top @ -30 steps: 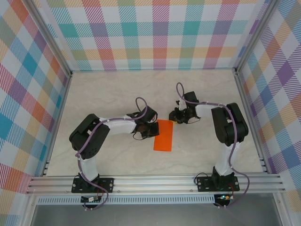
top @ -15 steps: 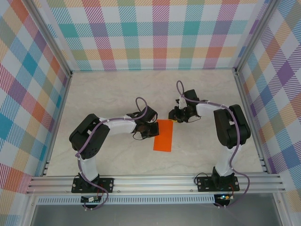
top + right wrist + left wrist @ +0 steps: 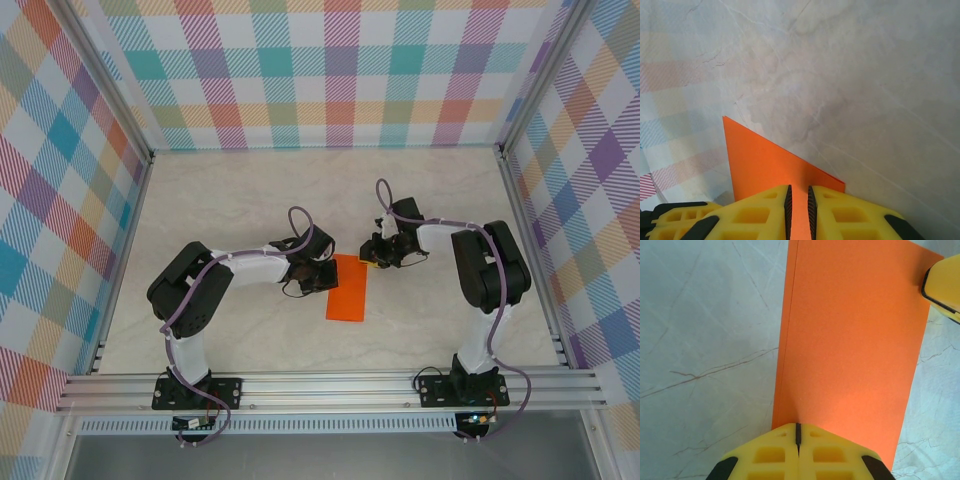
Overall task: Fold a paper plane with a square sheet of paper (pick it up from the middle)
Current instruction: Fold the square sheet of paper in half at the center of the table.
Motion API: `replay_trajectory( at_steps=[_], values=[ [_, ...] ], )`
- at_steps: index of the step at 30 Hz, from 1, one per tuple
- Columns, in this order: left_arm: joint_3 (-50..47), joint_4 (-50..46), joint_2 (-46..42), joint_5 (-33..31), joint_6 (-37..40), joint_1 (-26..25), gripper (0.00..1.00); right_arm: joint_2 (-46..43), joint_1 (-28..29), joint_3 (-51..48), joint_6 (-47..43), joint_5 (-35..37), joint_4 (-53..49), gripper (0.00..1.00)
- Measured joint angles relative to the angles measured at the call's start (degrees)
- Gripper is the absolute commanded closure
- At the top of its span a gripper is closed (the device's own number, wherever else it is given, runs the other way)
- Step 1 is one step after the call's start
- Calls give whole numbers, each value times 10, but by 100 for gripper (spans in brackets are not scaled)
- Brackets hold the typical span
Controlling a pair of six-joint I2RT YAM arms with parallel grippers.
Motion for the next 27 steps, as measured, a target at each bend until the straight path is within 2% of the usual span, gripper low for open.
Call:
replay_trajectory(
  at_steps=[13,27],
  values=[
    [0,0,0,0,0,0,100,-51,3,-21,13,-10,-2,79],
    [0,-1,0,0,0,0,100,-29,7,-42,10,-26,5,78]
  ],
)
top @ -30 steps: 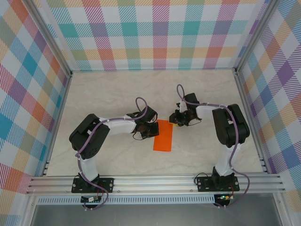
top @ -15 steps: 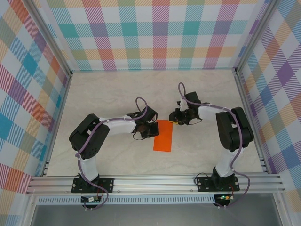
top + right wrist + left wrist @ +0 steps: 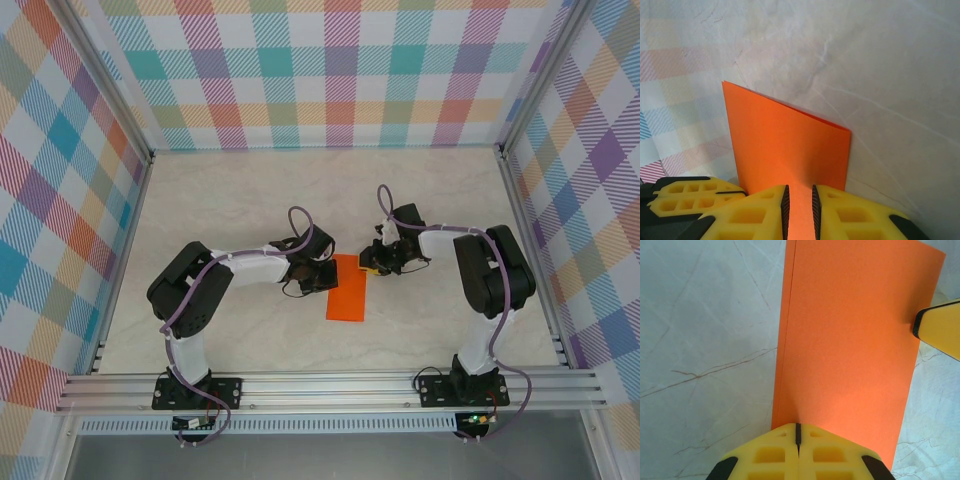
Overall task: Fold a paper plane with a square sheet of paper (pick it up from the middle)
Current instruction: Fold the square sheet of paper in half at the center of the table.
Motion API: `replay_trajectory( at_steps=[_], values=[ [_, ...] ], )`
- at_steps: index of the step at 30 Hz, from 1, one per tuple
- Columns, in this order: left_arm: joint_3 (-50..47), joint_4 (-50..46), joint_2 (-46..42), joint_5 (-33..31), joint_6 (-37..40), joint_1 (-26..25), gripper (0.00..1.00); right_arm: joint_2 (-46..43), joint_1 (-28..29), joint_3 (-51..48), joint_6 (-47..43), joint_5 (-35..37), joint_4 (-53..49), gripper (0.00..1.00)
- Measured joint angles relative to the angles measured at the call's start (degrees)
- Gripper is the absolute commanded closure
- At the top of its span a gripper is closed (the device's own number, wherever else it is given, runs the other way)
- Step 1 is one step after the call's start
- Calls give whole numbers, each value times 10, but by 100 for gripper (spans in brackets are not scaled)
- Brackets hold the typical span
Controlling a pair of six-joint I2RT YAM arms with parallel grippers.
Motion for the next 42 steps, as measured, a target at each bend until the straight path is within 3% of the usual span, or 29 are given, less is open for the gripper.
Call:
replay_trajectory(
  at_steps=[8,21,29,42],
  values=[
    [0,0,0,0,0,0,100,-69,31,-32,-3,-7,-22,77],
    [0,0,0,0,0,0,100,-75,45,-82,-4,15,-21,77],
    [0,0,0,0,0,0,100,-158,61,-118,4,-13,-16,75],
    [0,0,0,0,0,0,100,-136,87,-173,13,-12,12,75]
  ],
)
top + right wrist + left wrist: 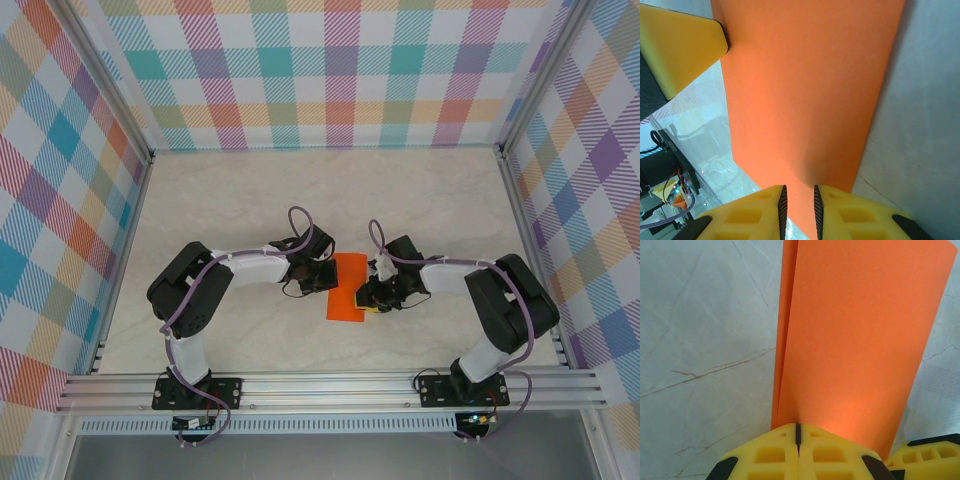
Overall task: Fold a paper plane with a square sheet of paper (pick it up from the middle)
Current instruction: Fold the square sheet of paper in half at the center of the table.
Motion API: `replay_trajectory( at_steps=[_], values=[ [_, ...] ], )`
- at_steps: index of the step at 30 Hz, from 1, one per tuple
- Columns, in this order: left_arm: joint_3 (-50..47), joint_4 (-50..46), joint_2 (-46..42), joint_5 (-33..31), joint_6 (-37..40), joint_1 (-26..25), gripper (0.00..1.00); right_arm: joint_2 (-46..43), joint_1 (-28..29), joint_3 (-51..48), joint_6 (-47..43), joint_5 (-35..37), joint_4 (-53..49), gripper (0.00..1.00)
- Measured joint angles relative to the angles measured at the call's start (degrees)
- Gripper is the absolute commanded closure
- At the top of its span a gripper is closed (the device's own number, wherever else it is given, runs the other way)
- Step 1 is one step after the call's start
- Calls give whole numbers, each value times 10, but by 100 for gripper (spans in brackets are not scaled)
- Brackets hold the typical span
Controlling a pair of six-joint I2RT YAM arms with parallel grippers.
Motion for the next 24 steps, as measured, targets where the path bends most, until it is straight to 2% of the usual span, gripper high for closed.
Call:
replay_trajectory(
  at_steps=[8,17,24],
  values=[
    [0,0,0,0,0,0,100,-38,12,0,-15,-8,-32,73],
    [0,0,0,0,-1,0,100,-26,30,-23,-21,-8,-27,74],
    [0,0,-1,0,-1,0,100,-52,36,-26,-21,3,-45,74]
  ],
)
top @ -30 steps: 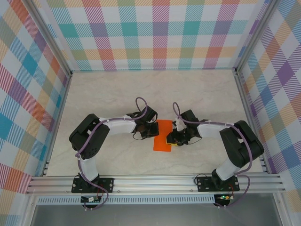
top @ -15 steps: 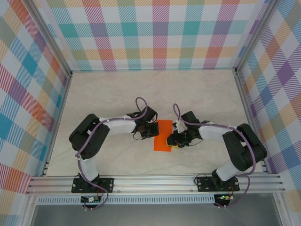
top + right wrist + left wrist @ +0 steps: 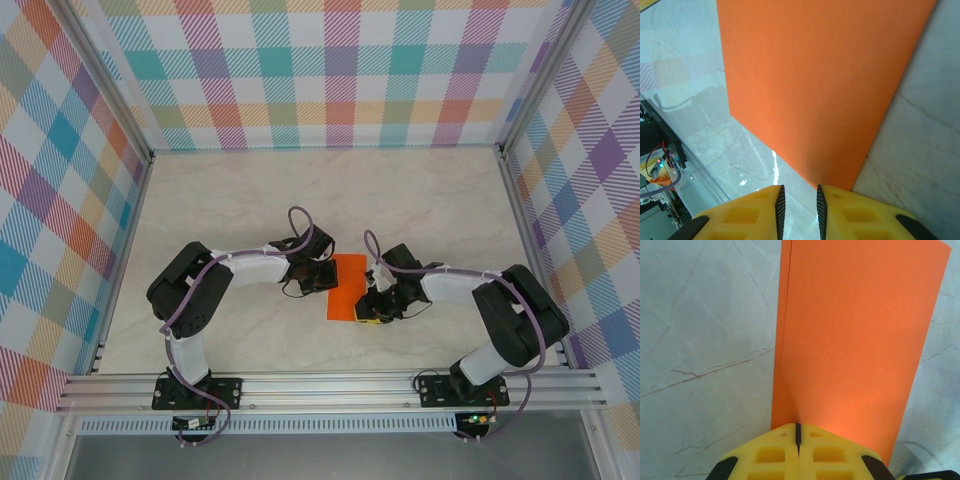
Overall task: Fold a paper plane with a square sheet of paper (pick it up from the middle)
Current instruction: Fold the square sheet of paper in half at the center of the table.
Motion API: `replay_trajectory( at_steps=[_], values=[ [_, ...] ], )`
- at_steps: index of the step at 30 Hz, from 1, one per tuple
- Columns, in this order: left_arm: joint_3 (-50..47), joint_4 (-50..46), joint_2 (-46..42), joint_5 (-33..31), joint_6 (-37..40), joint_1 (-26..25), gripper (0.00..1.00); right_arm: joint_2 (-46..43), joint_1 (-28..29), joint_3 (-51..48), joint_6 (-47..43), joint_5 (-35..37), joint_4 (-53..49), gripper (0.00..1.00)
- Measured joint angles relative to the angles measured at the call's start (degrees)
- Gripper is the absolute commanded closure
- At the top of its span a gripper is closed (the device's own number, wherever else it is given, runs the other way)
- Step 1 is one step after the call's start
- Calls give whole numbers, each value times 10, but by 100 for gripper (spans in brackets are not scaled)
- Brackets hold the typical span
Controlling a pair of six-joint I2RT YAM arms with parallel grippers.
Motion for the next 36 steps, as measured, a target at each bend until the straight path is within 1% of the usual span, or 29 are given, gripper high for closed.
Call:
replay_trajectory(
  at_steps=[3,7,9,12,16,20,23,26,32,36],
  values=[
    [0,0,0,0,0,0,100,-10,2,4,0,10,-13,74],
    [0,0,0,0,0,0,100,-14,-2,40,0,49,-46,73],
    [0,0,0,0,0,0,100,-14,-10,70,5,65,-52,73],
    [0,0,0,0,0,0,100,-3,-44,120,11,75,-45,74],
    [0,-1,0,0,0,0,100,67,-81,191,18,74,-27,74],
    [0,-1,0,0,0,0,100,150,-88,246,18,67,-19,75],
    [0,-1,0,0,0,0,100,190,-89,260,18,67,-14,76],
    [0,-1,0,0,2,0,100,212,-93,261,19,73,-13,76],
    [0,-1,0,0,2,0,100,213,-96,256,20,68,-2,76],
    [0,-2,0,0,2,0,100,208,-100,246,20,51,16,76]
  ],
)
